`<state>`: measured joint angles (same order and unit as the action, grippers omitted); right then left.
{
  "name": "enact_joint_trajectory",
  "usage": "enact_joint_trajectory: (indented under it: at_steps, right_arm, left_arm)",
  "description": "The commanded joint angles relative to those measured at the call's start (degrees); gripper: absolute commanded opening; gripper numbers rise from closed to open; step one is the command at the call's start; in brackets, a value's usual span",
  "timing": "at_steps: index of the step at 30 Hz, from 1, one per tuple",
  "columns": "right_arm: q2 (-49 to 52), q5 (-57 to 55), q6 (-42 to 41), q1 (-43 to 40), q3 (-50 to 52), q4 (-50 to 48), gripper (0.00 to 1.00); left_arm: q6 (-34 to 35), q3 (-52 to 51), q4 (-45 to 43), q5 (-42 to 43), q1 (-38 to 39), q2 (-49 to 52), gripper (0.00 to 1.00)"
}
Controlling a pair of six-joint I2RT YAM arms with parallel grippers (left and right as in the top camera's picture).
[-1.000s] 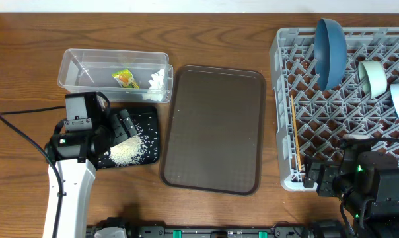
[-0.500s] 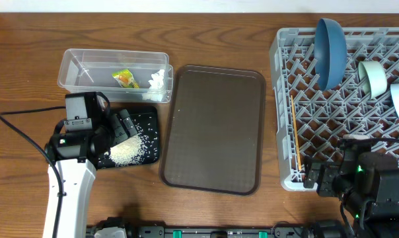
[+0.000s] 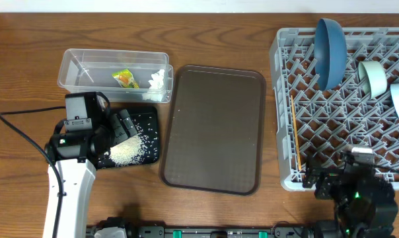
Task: Sort waste into correct bins and load items into the dishwasher rack
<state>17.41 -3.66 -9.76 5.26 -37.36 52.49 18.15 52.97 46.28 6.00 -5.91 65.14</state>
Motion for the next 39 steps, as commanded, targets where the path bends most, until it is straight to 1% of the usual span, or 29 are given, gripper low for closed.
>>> enact_joint_trajectory:
  at_steps: [1,6,11,13,18,25,29,31,33,39]
  right_arm:
    - [-4.6,-0.4,0.9,-0.3,6.9,-4.6,0.99]
    - [-11.6,-0.1,1.3,-0.3,16.0,-14.6,0.99]
    - [-17.2,-0.2,2.2,-0.2,22.6,-25.7,0.99]
    - [-17.1,-0.2,2.3,-0.2,24.2,-29.6,0.99]
    - [-17.1,-0.1,5.7,0.0,28.3,-39.5,0.99]
    - [-17.1,0.1,5.7,0.1,37.2,-54.0,0.99]
    - [-17.1,0.1,5.8,0.1,37.1,-52.0,0.99]
    - [-17.1,1.1,5.8,0.1,37.1,-48.2,0.99]
    - [-17.1,3.1,6.7,0.1,37.1,-48.2,0.99]
    - [-17.1,3.0,6.6,0.1,37.1,-48.3,0.99]
  left_arm:
    - [0.1,0.5,0.2,-0.7,-0.2,0.1,0.98]
    - [0.1,0.5,0.2,-0.7,-0.2,0.1,0.98]
    - [0.1,0.5,0.2,-0.7,-0.2,0.1,0.98]
    - [0.1,0.5,0.2,-0.7,-0.2,0.1,0.98]
    - [0.1,0.5,0.2,-0.7,-0.2,0.1,0.98]
    - [0.1,0.5,0.2,-0.7,-0.2,0.1,0.98]
    - [0.1,0.5,0.2,-0.7,-0.2,0.1,0.98]
    - [0.1,0.5,0.2,-0.7,-0.2,0.1,0.98]
    - [0.1,0.5,0.2,-0.7,-0.2,0.1,0.98]
    - [0.1,0.5,0.2,-0.7,-0.2,0.1,0.98]
